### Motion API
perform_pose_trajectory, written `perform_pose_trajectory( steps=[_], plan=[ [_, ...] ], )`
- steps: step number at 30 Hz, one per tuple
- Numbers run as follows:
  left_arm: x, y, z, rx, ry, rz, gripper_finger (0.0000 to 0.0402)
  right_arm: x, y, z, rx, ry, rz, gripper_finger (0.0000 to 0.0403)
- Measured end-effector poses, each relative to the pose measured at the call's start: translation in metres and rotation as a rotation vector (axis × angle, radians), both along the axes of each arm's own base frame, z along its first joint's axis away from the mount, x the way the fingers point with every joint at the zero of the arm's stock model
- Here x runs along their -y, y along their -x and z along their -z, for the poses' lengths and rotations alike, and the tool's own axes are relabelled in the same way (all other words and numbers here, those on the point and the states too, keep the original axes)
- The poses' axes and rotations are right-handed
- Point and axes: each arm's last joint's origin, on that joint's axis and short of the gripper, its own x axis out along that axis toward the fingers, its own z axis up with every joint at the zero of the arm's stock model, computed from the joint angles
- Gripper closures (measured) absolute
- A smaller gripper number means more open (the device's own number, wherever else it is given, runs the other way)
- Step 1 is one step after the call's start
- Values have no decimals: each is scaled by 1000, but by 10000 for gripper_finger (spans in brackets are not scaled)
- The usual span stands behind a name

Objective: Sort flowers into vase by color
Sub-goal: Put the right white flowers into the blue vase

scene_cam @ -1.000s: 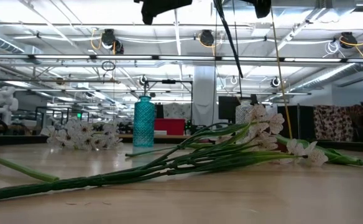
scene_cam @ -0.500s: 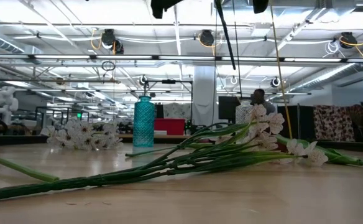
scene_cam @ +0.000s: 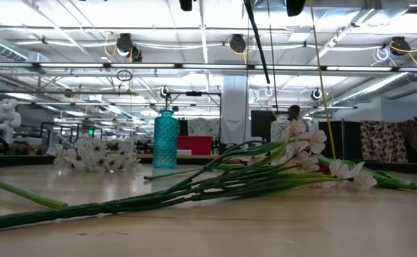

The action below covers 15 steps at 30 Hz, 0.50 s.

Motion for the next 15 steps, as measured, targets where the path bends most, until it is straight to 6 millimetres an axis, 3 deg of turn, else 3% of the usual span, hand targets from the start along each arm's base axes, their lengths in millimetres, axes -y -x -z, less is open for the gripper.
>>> perform_pose_trajectory(
  steps=[15],
  plan=[
    [-8, -9, 7, 23, 15, 18, 96, 0, 0, 0, -5, 14, -1, 403]
  ],
)
